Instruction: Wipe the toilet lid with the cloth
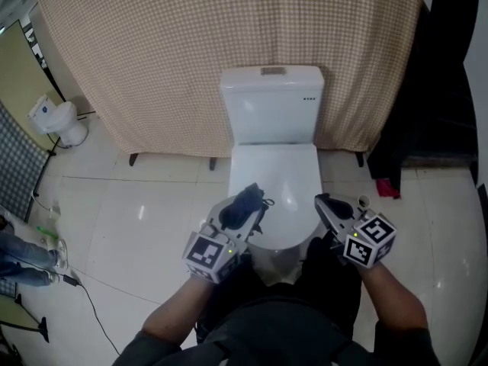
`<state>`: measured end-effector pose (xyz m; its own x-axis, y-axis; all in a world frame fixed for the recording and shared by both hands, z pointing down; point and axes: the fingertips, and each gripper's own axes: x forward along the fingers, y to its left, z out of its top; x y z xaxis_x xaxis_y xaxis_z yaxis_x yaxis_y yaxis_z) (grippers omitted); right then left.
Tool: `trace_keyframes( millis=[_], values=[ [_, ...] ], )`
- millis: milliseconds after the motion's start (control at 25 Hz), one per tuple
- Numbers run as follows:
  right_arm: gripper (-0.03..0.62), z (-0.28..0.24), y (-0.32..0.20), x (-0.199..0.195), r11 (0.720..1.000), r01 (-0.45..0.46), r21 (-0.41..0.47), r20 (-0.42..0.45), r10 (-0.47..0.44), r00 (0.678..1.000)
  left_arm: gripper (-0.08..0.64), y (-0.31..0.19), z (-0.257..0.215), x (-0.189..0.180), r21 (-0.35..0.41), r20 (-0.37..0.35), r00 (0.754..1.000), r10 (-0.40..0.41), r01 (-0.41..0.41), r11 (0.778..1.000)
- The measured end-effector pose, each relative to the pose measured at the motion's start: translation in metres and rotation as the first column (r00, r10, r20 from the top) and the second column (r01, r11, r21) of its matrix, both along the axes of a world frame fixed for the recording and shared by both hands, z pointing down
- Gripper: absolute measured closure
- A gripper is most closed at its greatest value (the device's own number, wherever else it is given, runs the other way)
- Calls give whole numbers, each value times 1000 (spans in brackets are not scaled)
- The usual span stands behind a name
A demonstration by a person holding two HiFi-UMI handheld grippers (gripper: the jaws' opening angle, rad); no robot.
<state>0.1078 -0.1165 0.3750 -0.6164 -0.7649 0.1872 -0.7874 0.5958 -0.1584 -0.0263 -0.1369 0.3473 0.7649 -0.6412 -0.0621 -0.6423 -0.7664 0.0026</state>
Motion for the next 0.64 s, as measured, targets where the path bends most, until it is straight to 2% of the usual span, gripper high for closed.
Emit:
trace_keyframes(
  millis=[640],
  values=[
    [589, 4, -1, 0, 1000, 2, -19, 17, -1, 1000, 440, -2, 1, -2, 12, -7, 1000, -9, 9, 1000]
  ],
)
